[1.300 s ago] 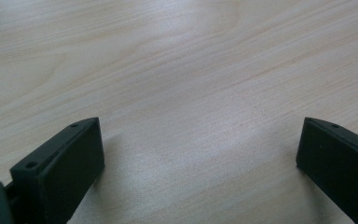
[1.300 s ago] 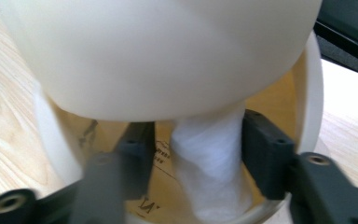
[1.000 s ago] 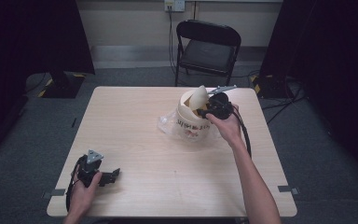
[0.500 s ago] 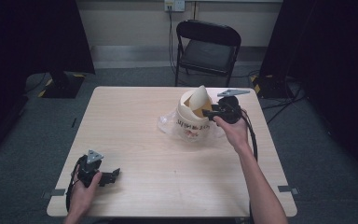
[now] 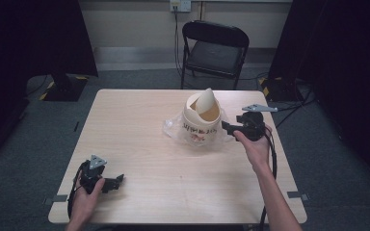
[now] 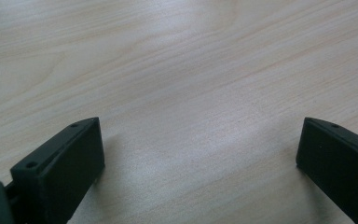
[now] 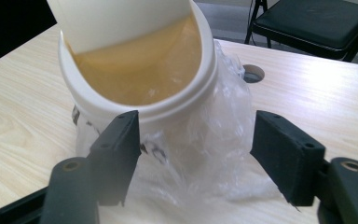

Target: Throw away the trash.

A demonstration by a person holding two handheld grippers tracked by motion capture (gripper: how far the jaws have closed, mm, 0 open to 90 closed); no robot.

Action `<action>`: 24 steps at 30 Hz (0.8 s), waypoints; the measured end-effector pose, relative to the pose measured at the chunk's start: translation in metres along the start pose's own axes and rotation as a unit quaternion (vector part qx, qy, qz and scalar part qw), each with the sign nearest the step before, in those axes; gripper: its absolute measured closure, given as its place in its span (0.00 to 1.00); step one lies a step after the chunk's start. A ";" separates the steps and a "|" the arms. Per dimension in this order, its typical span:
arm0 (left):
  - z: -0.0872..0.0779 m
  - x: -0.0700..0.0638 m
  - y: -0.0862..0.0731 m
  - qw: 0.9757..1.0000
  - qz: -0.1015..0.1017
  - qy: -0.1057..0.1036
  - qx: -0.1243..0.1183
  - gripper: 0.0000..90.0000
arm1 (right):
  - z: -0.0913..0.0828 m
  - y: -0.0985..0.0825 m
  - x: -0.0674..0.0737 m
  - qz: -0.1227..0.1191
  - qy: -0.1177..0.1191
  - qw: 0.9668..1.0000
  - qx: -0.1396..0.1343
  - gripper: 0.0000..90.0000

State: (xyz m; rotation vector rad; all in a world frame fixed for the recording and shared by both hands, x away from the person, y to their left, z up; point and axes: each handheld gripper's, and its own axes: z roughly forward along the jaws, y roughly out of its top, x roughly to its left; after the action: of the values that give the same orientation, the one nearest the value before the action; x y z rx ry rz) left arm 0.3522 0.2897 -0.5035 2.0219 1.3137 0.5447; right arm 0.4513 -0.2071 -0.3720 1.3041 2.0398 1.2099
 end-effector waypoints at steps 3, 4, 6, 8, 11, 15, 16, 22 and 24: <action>0.000 0.000 0.000 1.000 0.000 0.000 0.000 0.00 | -0.005 -0.011 0.002 -0.009 0.001 1.000 0.006 0.29; 0.000 0.000 0.000 1.000 0.000 0.000 0.000 0.00 | -0.006 -0.016 0.003 -0.010 0.001 1.000 0.006 0.28; 0.000 0.000 0.000 1.000 0.000 0.000 0.000 0.00 | -0.008 -0.024 0.004 -0.010 0.002 1.000 0.009 0.26; 0.000 0.000 0.000 1.000 0.000 0.000 0.000 0.00 | -0.010 -0.028 0.005 -0.011 0.003 1.000 0.011 0.25; 0.000 0.000 0.000 1.000 0.001 0.000 0.000 0.00 | -0.014 -0.039 0.006 -0.009 0.003 1.000 0.015 0.22; 0.000 0.001 0.000 1.000 0.004 0.002 0.002 0.00 | -0.023 -0.054 0.008 -0.003 0.001 1.000 0.015 0.20; 0.000 0.000 0.000 1.000 0.001 0.001 0.000 0.00 | -0.025 -0.057 0.008 -0.001 0.000 1.000 0.016 0.19; 0.000 0.000 0.000 1.000 0.001 0.001 0.000 0.00 | -0.032 -0.074 0.009 0.001 -0.007 1.000 0.025 0.18; 0.000 0.000 0.000 1.000 0.001 0.001 0.000 0.00 | -0.035 -0.085 0.008 0.008 -0.010 0.999 0.032 0.18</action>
State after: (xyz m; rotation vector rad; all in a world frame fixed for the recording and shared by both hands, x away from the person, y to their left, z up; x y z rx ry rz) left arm 0.3522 0.2899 -0.5034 2.0244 1.3126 0.5464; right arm 0.3796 -0.2306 -0.4252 1.3604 2.0733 1.1416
